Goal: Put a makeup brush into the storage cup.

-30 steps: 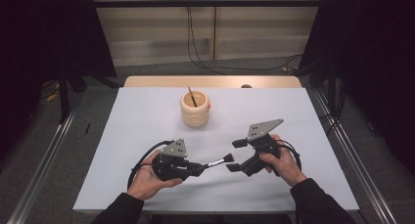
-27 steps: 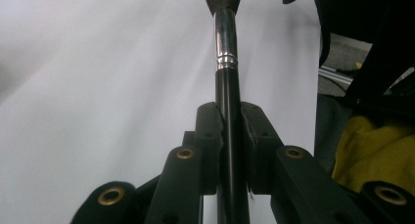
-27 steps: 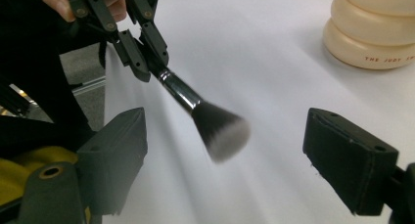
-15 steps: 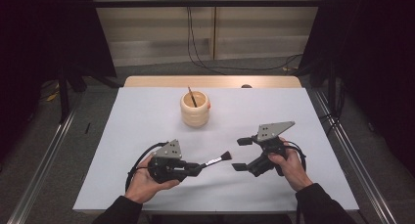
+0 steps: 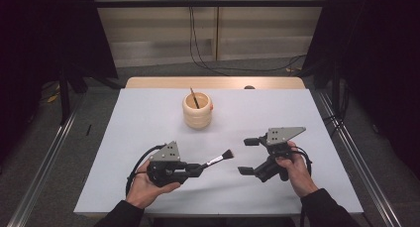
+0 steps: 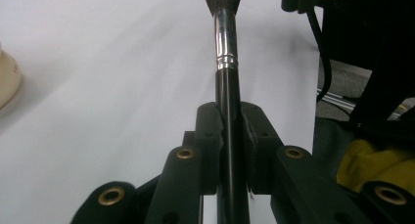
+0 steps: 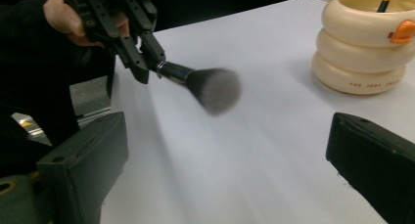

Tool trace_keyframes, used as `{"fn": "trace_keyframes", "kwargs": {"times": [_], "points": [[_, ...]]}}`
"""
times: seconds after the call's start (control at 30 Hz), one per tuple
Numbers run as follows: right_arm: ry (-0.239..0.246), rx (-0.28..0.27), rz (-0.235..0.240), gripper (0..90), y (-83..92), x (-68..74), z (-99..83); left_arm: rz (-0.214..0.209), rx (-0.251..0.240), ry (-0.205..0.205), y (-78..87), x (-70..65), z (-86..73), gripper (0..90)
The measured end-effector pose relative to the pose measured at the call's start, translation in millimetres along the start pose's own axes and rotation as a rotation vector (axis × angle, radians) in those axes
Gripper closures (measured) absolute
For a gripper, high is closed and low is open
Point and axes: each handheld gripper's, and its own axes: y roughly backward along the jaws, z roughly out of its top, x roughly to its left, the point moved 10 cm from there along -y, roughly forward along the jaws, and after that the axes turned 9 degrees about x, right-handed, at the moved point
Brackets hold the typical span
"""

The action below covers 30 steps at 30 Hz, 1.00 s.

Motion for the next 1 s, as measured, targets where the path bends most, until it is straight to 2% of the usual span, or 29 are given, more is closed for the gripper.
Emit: {"fn": "trace_keyframes", "kwargs": {"times": [0.13,0.23,0.33,0.5,0.63,0.73,0.77,0.87,1.0], "points": [[-0.030,-0.024,0.047,2.6,2.9,9.6,0.7,0.006,-0.030,0.002,2.4,-0.1,3.1,79.4],[-0.026,-0.035,0.043,2.7,5.2,11.5,-0.1,0.003,-0.045,0.001,3.2,-0.8,4.9,79.4],[-0.033,-0.066,0.059,3.7,7.0,13.2,2.3,0.005,-0.058,-0.001,3.7,-1.3,6.7,79.4],[-0.043,-0.061,0.037,7.0,3.1,13.4,4.4,0.009,-0.074,-0.002,4.3,-1.1,8.8,79.4],[-0.039,-0.068,0.037,16.1,2.5,12.7,6.3,0.014,-0.079,-0.006,5.4,-1.8,10.4,79.4],[-0.029,-0.080,0.064,26.9,3.5,14.2,8.5,0.009,-0.085,-0.017,4.8,-3.2,12.2,79.4],[-0.023,-0.084,0.064,27.2,3.4,14.3,9.3,-0.001,-0.089,-0.019,4.1,-4.6,13.0,79.4],[-0.016,-0.093,0.073,33.3,2.8,14.3,10.8,0.007,-0.086,-0.035,3.3,-5.4,14.6,79.4],[-0.026,-0.107,0.083,36.9,1.9,12.7,12.9,-0.004,-0.109,-0.037,2.8,-8.5,20.0,79.4]]}}
